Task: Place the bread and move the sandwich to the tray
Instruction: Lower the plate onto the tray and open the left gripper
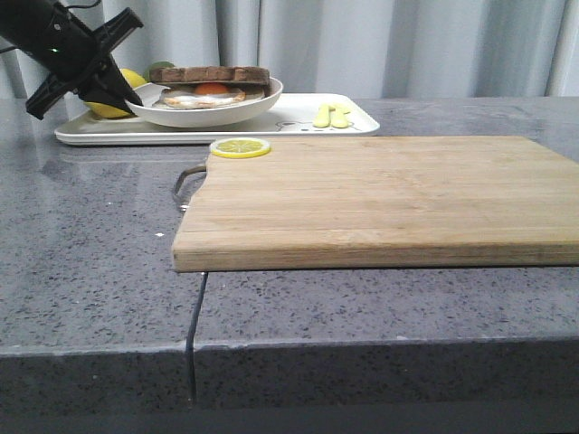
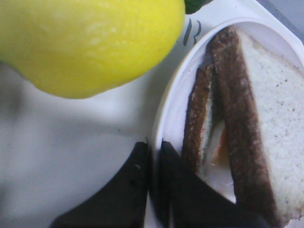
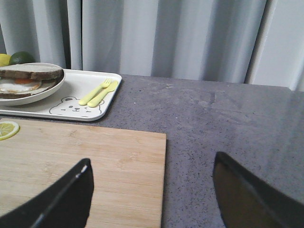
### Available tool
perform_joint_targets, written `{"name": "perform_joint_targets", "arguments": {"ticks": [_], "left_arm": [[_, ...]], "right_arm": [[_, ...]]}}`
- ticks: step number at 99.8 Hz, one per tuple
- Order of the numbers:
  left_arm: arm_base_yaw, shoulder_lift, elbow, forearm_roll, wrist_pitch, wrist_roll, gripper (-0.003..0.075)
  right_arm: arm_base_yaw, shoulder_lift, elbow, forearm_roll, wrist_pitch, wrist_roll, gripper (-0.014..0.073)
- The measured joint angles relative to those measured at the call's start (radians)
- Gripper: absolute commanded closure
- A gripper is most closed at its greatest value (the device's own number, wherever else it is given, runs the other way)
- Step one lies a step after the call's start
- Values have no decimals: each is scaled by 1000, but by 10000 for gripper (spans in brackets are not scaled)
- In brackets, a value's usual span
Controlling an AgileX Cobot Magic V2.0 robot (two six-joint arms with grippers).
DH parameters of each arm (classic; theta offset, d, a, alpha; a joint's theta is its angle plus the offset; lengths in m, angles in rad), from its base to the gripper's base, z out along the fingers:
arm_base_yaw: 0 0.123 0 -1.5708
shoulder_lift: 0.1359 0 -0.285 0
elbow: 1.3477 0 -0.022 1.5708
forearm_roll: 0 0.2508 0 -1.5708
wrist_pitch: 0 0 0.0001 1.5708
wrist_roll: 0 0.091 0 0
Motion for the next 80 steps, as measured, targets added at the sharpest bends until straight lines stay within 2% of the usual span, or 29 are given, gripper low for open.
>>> {"name": "perform_joint_targets", "arguments": {"ticks": [80], "left_arm": [[-31, 4, -1, 53, 2, -48, 740]], "right_arm": [[0, 0, 0, 0, 0, 0, 64]]}}
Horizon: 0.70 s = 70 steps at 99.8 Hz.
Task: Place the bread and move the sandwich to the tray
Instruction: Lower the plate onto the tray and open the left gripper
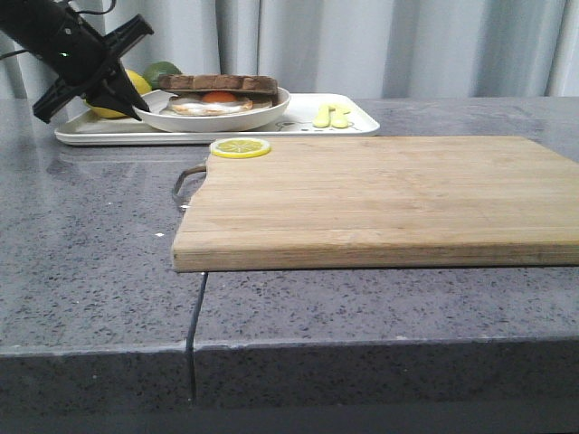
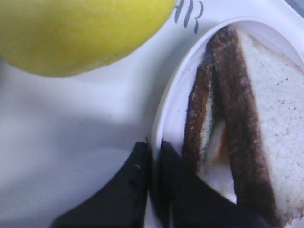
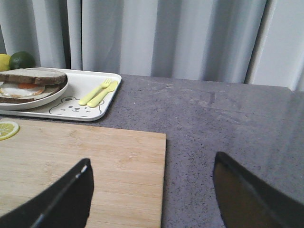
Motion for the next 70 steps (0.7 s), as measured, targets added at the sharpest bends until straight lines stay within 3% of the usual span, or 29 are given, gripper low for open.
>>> {"name": "perform_joint_targets", "arguments": {"ticks": [61, 70], "left_arm": [[-2, 2, 0, 0, 0, -5, 736], [-2, 2, 0, 0, 0, -5, 708]], "right_arm": [[0, 0, 0, 0, 0, 0, 64], [0, 0, 0, 0, 0, 0, 64]]}}
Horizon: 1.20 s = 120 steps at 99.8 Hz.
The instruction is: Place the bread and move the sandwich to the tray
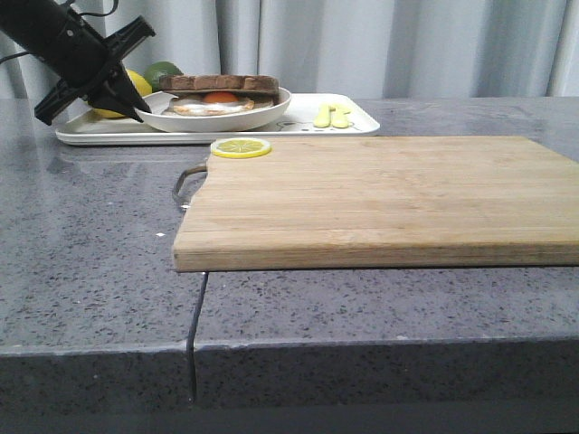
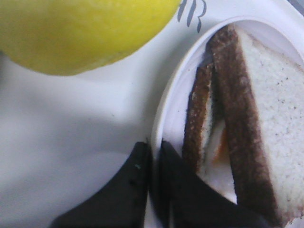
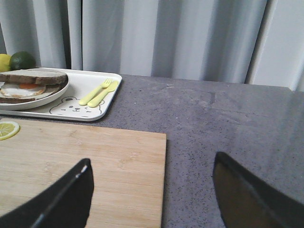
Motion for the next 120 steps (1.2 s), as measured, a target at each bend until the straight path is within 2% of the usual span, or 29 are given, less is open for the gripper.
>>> {"name": "perform_joint_targets", "arguments": {"ticks": [10, 28, 39, 93, 120], "left_arm": [[0, 0, -1, -3, 0, -1, 631], [0, 0, -8, -11, 0, -2, 425], [0, 0, -9, -13, 0, -2, 364], [43, -2, -38, 3, 77, -2, 361], [83, -92, -70, 7, 98, 41, 362]], "right_arm": [[0, 0, 0, 0, 0, 0, 64], [0, 0, 0, 0, 0, 0, 64], [0, 0, 0, 0, 0, 0, 64], [0, 0, 0, 0, 0, 0, 64], [0, 0, 0, 0, 0, 0, 64]]}}
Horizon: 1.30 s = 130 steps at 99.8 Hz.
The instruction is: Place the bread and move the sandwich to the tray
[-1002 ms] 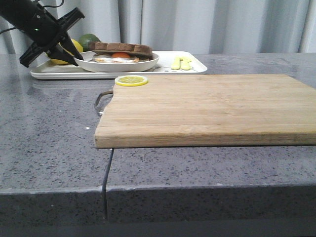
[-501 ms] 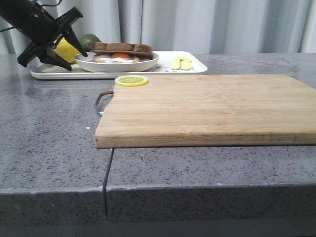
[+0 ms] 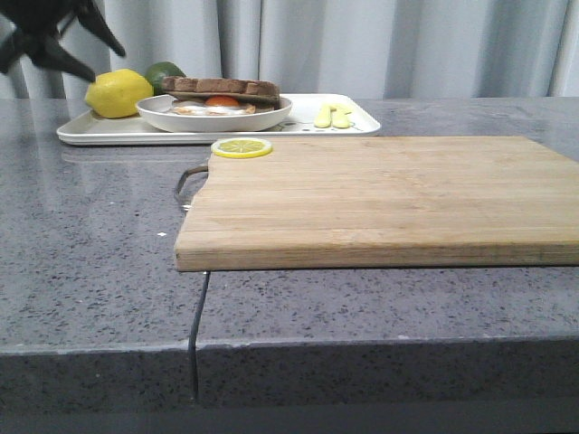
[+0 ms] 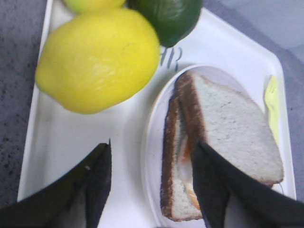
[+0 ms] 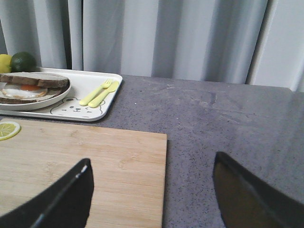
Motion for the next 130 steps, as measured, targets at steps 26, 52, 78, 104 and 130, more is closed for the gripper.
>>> {"name": "perform_joint_targets", "arguments": {"ticks": [26, 52, 78, 104, 130], "left_arm": [[4, -173, -9, 0, 13, 183, 362], [4, -372, 47, -4, 8, 316, 362], [4, -614, 339, -4, -90, 432, 362], [4, -983, 816, -12, -385, 488, 363], [4, -1411, 1259, -21, -569, 529, 363]], "right_arm": [[0, 0, 0, 0, 0, 0, 64], [0, 0, 0, 0, 0, 0, 64], [0, 0, 0, 0, -38, 0, 64], [0, -5, 0, 0, -37, 0, 64], [0, -59, 0, 0, -35, -15, 66]]}}
